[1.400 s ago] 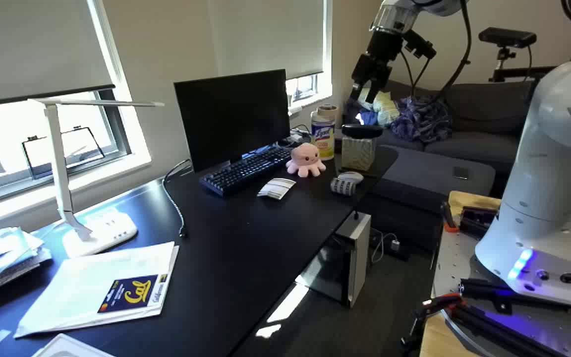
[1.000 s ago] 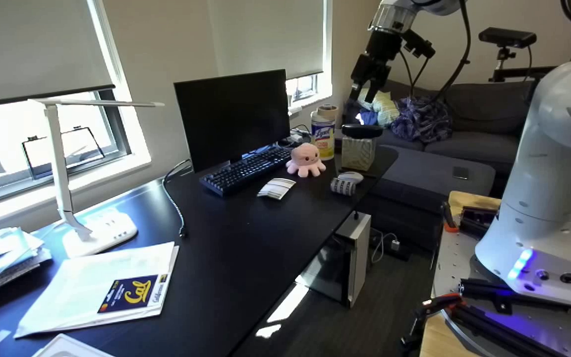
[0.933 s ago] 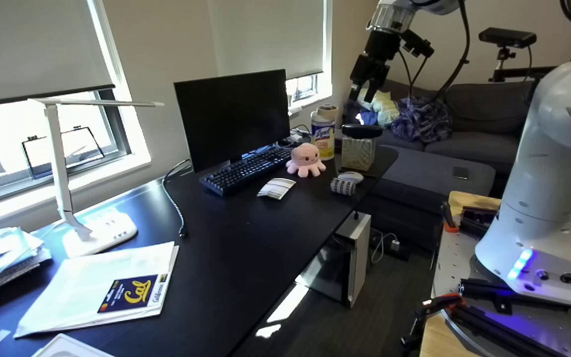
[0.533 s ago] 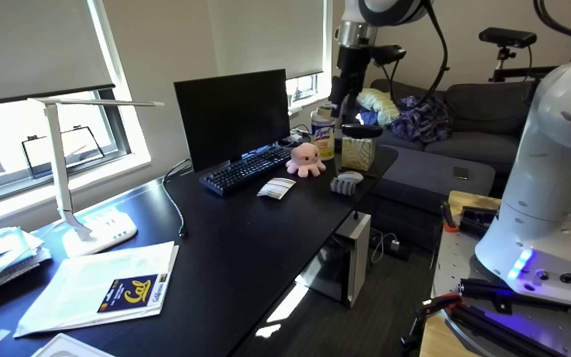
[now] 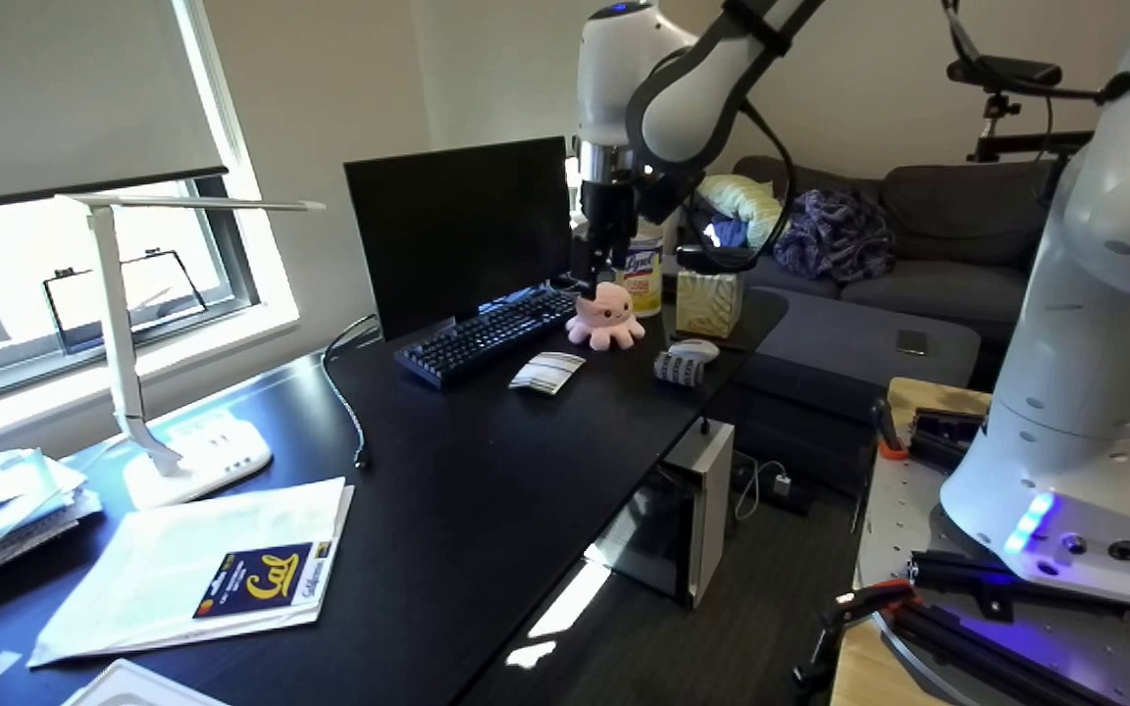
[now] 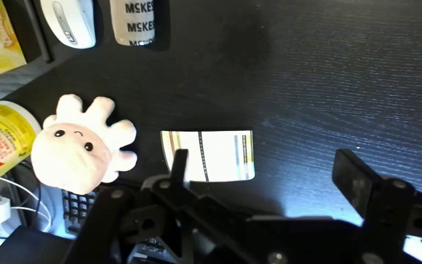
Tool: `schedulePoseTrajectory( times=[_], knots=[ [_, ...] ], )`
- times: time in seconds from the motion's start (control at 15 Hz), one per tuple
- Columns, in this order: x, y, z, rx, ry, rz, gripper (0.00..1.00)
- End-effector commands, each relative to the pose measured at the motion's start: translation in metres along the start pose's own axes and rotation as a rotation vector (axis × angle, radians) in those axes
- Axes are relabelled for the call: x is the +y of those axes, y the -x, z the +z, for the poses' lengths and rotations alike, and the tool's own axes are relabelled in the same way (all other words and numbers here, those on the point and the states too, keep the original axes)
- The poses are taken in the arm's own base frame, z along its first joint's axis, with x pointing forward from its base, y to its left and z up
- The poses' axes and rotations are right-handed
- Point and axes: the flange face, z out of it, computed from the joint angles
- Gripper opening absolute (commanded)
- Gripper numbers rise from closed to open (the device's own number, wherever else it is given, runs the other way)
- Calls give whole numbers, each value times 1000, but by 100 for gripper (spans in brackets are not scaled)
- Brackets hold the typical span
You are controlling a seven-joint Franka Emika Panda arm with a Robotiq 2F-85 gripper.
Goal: Move the flyer on the right of the table and put it on top of the stack of papers on the left
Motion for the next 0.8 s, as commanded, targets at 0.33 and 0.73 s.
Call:
schedulePoseTrajectory(
  times=[0.33,0.73],
  knots=[
    [-31,-19,44,-49,-52,-21,100],
    [-41,-15,57,-93,155,-24,100]
  ],
)
